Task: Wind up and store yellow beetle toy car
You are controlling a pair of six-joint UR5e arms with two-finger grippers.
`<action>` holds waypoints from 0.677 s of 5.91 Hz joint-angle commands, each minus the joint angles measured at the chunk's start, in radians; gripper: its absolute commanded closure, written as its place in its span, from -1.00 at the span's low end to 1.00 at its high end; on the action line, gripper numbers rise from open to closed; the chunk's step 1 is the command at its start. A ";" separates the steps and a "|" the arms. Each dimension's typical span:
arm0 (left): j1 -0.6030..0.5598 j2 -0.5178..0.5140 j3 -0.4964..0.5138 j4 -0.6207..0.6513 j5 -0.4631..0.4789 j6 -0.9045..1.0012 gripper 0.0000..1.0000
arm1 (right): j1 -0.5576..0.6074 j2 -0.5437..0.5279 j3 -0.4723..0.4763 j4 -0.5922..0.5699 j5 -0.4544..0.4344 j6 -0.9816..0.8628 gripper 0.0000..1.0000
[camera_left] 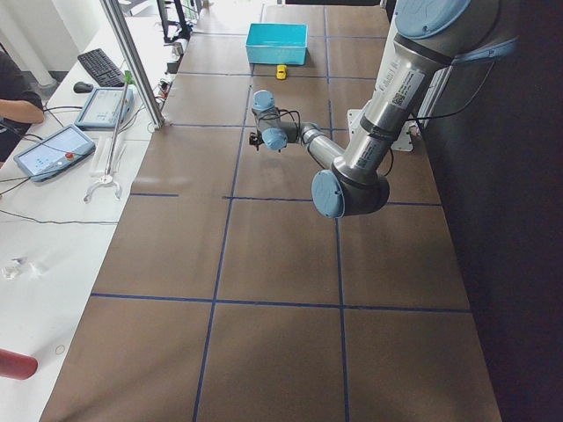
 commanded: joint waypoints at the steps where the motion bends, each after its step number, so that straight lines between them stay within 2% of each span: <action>1: -0.033 0.002 -0.089 0.157 0.008 0.000 -1.00 | 0.000 0.005 -0.002 -0.004 -0.002 0.001 -1.00; 2: -0.094 0.002 -0.139 0.294 0.006 0.000 -1.00 | 0.000 0.006 -0.002 -0.002 -0.002 0.003 -1.00; 4: -0.244 0.043 -0.179 0.414 -0.017 -0.008 -1.00 | -0.009 0.012 -0.003 -0.011 0.000 0.006 -1.00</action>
